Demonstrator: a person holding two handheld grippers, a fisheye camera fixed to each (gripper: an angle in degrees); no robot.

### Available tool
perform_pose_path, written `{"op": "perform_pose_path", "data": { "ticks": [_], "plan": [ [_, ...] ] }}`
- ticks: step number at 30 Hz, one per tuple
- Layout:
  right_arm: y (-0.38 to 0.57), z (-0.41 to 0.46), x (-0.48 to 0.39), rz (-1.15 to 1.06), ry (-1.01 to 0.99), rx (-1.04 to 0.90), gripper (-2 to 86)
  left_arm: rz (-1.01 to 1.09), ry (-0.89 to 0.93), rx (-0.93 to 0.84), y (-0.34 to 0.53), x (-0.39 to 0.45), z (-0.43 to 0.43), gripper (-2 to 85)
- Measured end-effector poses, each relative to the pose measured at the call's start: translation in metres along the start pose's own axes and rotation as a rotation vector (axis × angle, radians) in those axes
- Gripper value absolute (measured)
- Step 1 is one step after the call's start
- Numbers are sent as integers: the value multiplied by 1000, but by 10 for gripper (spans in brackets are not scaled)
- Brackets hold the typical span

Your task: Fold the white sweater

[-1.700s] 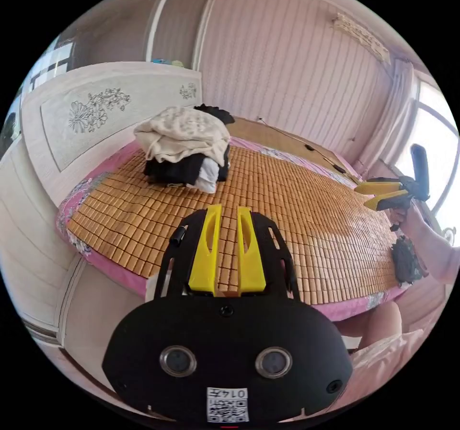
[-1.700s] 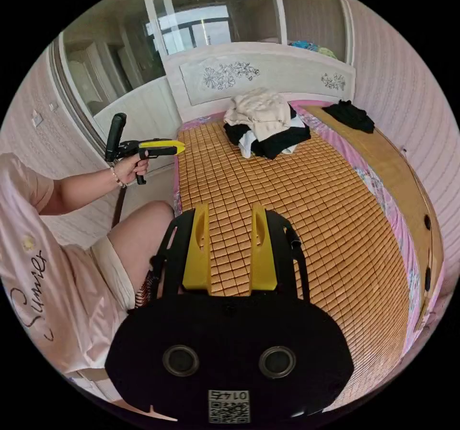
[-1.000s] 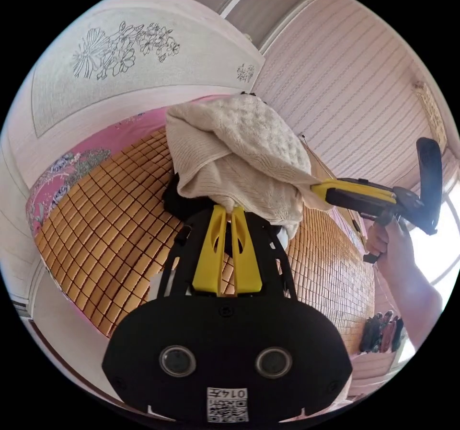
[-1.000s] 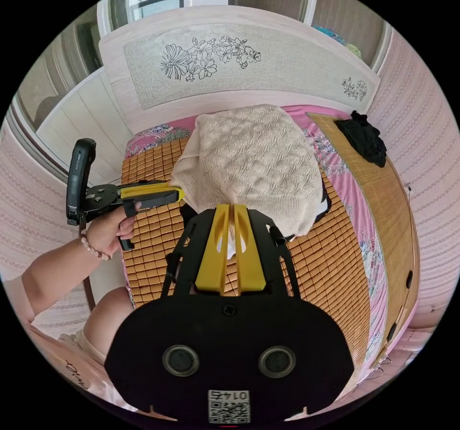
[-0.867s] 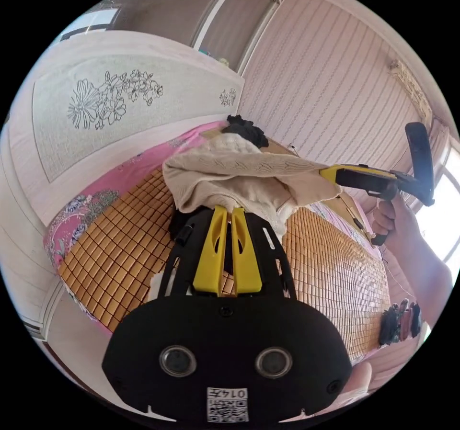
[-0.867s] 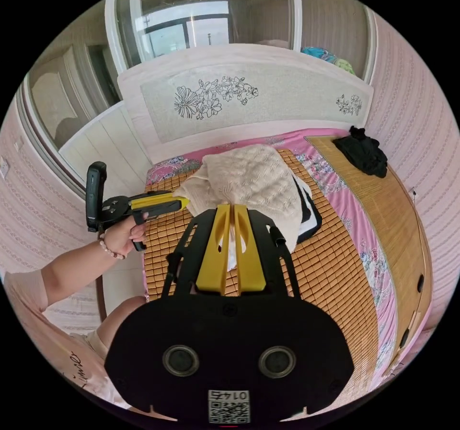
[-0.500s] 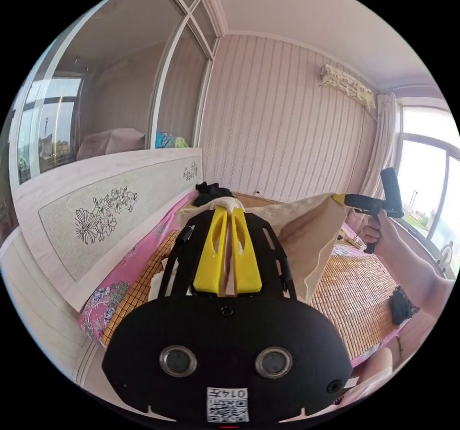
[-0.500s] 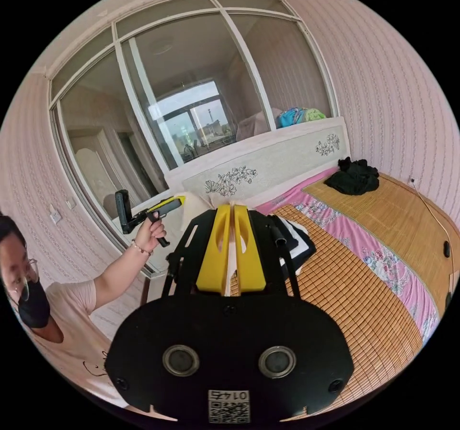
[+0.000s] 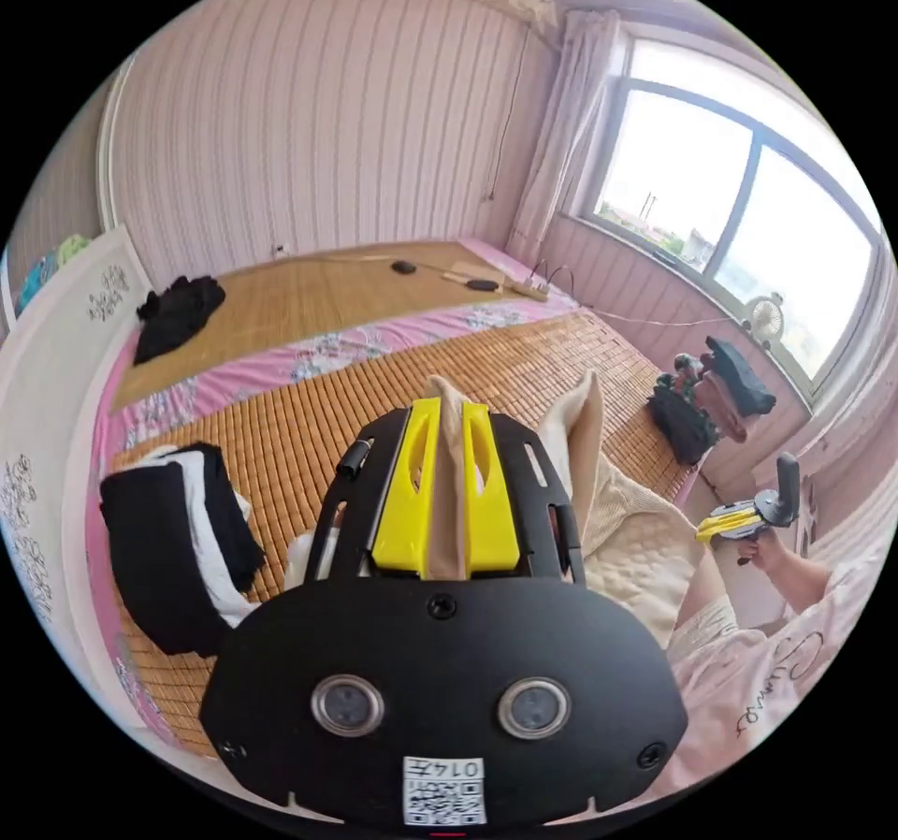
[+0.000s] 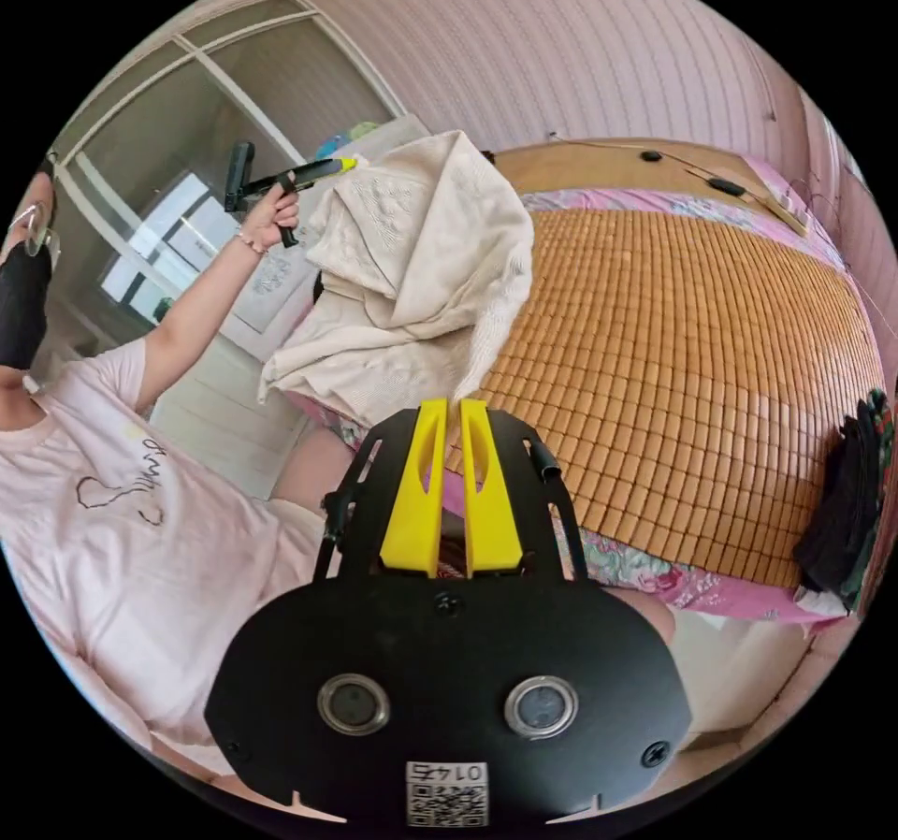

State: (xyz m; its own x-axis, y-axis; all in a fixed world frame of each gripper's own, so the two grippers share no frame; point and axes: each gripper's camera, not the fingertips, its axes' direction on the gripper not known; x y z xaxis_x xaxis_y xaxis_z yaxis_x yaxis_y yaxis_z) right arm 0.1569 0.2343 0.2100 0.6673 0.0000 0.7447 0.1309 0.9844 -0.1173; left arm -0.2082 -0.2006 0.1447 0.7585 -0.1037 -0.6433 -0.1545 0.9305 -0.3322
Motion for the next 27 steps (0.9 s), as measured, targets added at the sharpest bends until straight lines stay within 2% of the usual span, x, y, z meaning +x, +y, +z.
{"op": "perform_pose_path", "data": {
  "ticks": [3,8,10,14,16,17,20,25,27],
  "plan": [
    [-10,19,18,27,25,-54,68,-96,79,-51,34,-14,40,55],
    [-75,53,8,-110,18,-51,81,67,108,-158,101,30,71,44],
    [-103,72,-5,-186,6,-66,92,145,62,-193,132,57,87,46],
    [-162,123,-46,-372,66,-109,135,112,84,-201,155,70,103,57],
    [-182,155,-52,-403,94,-183,128,125,95,-228,157,76,115,65],
    [-191,176,-49,-404,142,-270,96,135,77,-235,156,78,118,66],
    [-206,148,-31,-355,81,-198,42,223,35,-237,145,84,121,73],
    [-191,18,30,-196,56,83,26,262,113,-208,107,81,142,69],
    [-179,-41,64,-110,200,150,23,286,112,-213,92,88,165,82]
  ]
}}
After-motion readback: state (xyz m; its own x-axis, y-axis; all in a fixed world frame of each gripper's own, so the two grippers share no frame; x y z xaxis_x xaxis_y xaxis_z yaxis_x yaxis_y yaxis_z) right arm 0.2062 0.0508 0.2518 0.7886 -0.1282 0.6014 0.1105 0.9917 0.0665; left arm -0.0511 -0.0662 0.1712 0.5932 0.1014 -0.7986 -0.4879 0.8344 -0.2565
